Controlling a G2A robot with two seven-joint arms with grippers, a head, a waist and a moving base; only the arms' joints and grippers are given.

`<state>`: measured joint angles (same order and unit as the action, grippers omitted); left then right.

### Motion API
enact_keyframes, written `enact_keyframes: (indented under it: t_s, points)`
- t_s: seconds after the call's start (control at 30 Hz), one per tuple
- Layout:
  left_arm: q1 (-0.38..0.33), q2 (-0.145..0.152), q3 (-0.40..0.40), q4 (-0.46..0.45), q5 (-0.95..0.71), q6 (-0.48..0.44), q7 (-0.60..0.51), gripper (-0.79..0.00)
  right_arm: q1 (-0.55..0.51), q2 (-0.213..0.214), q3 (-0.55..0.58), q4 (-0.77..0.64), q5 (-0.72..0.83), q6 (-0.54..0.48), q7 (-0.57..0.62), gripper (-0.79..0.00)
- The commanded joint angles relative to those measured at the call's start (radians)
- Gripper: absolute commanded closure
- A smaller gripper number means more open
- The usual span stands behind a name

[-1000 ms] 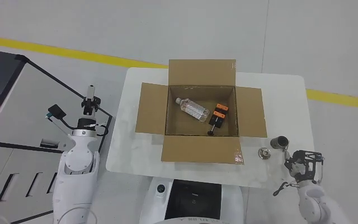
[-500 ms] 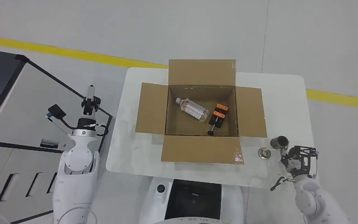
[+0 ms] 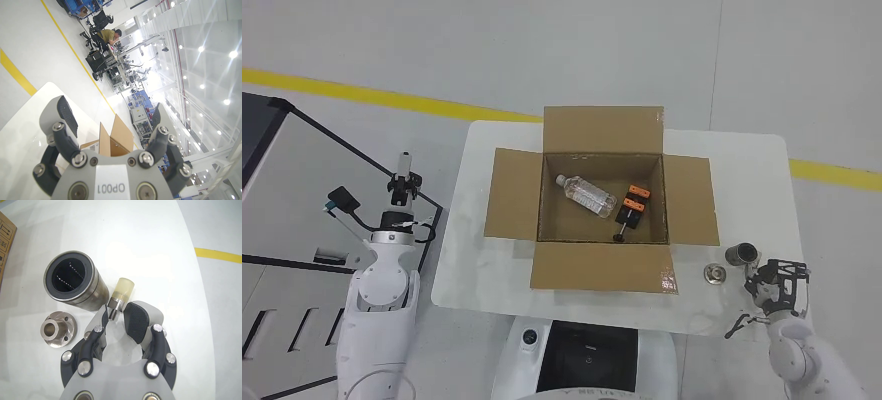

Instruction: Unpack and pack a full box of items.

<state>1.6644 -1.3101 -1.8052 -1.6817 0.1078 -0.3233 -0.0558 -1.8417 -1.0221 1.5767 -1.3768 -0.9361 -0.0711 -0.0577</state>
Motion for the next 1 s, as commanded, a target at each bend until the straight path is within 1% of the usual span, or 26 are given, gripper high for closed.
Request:
enact_keyframes:
  t_s: [0.0, 0.2, 0.47, 0.67, 0.97]
  points:
    - [0.0, 0.0, 0.0, 0.0, 0.0, 0.0, 0.0, -0.785, -0.005, -0.001, 0.005, -0.006, -0.001, -0.005, -0.009, -0.231]
    - [0.0, 0.0, 0.0, 0.0, 0.0, 0.0, 0.0, -0.785, -0.026, -0.005, 0.013, -0.025, -0.03, 0.009, -0.027, -0.252]
    - [0.0, 0.0, 0.0, 0.0, 0.0, 0.0, 0.0, -0.785, -0.018, -0.011, 0.011, -0.037, -0.056, 0.023, -0.016, -0.243]
    - [0.0, 0.0, 0.0, 0.0, 0.0, 0.0, 0.0, -0.785, 0.008, -0.017, -0.002, -0.032, -0.091, 0.049, 0.003, -0.243]
    - [0.0, 0.0, 0.0, 0.0, 0.0, 0.0, 0.0, -0.785, 0.048, -0.026, -0.016, 0.002, -0.097, 0.048, 0.02, -0.243]
